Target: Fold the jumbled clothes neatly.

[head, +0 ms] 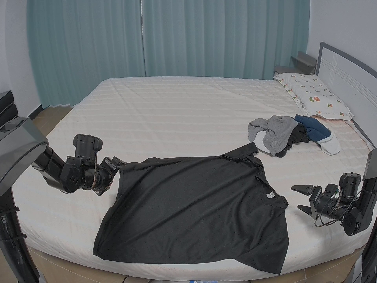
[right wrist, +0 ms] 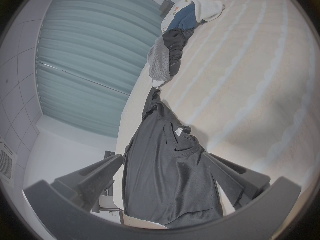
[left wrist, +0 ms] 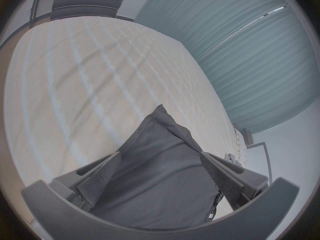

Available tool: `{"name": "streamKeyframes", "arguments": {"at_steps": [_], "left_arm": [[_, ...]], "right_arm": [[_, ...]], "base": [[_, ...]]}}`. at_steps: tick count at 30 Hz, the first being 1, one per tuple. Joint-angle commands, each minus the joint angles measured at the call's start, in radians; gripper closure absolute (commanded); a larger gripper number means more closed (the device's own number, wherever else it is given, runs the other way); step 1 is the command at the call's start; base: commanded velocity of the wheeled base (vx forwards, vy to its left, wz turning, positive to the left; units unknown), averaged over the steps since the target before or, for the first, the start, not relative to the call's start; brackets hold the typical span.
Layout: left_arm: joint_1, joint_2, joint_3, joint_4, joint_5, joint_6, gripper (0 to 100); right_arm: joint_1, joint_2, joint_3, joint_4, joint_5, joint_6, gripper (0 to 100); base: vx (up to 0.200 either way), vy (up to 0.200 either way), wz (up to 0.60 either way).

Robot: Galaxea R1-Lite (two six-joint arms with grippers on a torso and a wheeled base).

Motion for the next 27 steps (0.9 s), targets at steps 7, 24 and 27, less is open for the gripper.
{"name": "streamKeyframes", "arguments": {"at_steps": [7,24,27], "left_arm": [[0.045,0.264,-0.381,0.111,-0.028,0.076,0],[0.075,0.513,-0.781,0.188,0.053,0.093,0],[0.075,0.520,-0.786,0.186,0.066,0.096,0]], "right_arm": [[-0.005,0.047,-0.014,-0.003,0.000,0.000,0],[-0.011,0.124,-0.027,-0.067,-0.002,0.000,0],[-0.011,0.154,-0.029,-0.069,-0.002,0.000,0]], "base": [[0.000,0.000,0.00],[0.000,0.000,0.00],[0.000,0.000,0.00]]}}
